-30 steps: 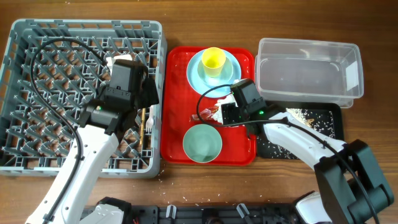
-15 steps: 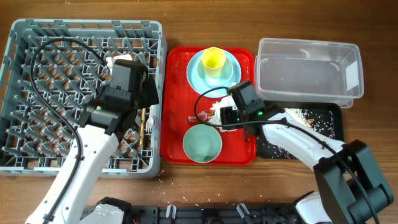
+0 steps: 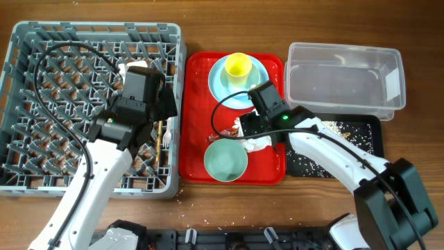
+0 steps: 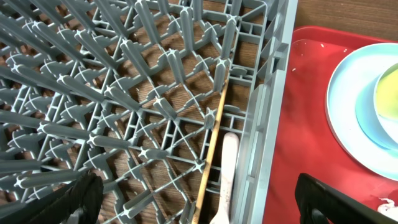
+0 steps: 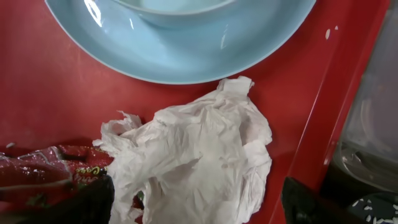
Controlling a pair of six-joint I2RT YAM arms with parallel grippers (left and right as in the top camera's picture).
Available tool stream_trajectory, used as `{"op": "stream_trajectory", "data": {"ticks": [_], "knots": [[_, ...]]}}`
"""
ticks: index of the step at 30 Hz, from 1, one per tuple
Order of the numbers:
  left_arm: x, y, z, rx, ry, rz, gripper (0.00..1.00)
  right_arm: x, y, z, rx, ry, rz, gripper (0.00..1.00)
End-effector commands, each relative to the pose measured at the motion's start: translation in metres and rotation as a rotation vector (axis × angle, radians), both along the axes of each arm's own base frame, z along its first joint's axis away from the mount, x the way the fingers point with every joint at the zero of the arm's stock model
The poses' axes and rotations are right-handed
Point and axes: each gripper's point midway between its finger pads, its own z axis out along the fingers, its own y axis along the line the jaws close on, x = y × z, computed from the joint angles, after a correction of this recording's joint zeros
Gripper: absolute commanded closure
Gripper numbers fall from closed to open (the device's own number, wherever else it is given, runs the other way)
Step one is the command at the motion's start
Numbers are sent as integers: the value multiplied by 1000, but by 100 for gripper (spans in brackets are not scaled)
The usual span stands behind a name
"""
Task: Sort waste into correct bins and load items into the dishwasher rack
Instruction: 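Grasp the white tissue with the right gripper and lift, then drop the tissue into the clear plastic bin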
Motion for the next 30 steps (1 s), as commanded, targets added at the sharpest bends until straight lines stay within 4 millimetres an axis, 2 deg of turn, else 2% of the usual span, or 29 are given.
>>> {"op": "stream_trajectory", "data": {"ticks": [1, 5, 6, 8, 10, 11, 12, 14, 16, 19, 21, 23, 25, 27, 28, 29, 30], "knots": [[0, 1, 1, 2, -7, 15, 0, 0, -3, -13, -29, 15, 5, 12], [0, 1, 1, 2, -7, 15, 0, -5, -1, -48, -52, 94, 12, 13], [0, 1, 1, 2, -7, 15, 0, -6, -2, -54, -59, 106, 12, 19], [0, 1, 1, 2, -7, 15, 0, -7, -1, -58, -59, 116, 13, 46], [0, 1, 1, 2, -8, 15, 0, -7, 7, -47, -22, 130, 29, 69], [0, 1, 1, 2, -8, 15, 0, -4, 13, -34, 0, 132, 38, 85], [0, 1, 1, 2, -7, 15, 0, 1, 18, -16, 16, 116, 42, 96], [0, 1, 1, 2, -8, 15, 0, 14, 25, 42, 52, 47, 44, 96], [0, 1, 1, 2, -7, 15, 0, 19, 28, 87, 97, -30, 47, 96], [0, 1, 1, 2, -7, 15, 0, 18, 14, 119, 113, -106, -6, 96], [0, 1, 1, 2, -7, 15, 0, 23, -3, 133, 94, -157, -55, 96], [0, 1, 1, 2, -7, 15, 0, 44, -58, 152, 42, -253, -265, 96], [0, 1, 1, 2, -7, 15, 0, 66, -109, 154, 55, -284, -417, 96], [0, 1, 1, 2, -7, 15, 0, 84, -150, 140, 96, -260, -526, 96], [0, 1, 1, 2, -7, 15, 0, 90, -158, 132, 117, -244, -541, 96], [0, 1, 1, 2, -7, 15, 0, 102, -177, 111, 139, -209, -584, 96], [0, 1, 1, 2, -7, 14, 0, 108, -187, 97, 135, -190, -608, 96]]}}
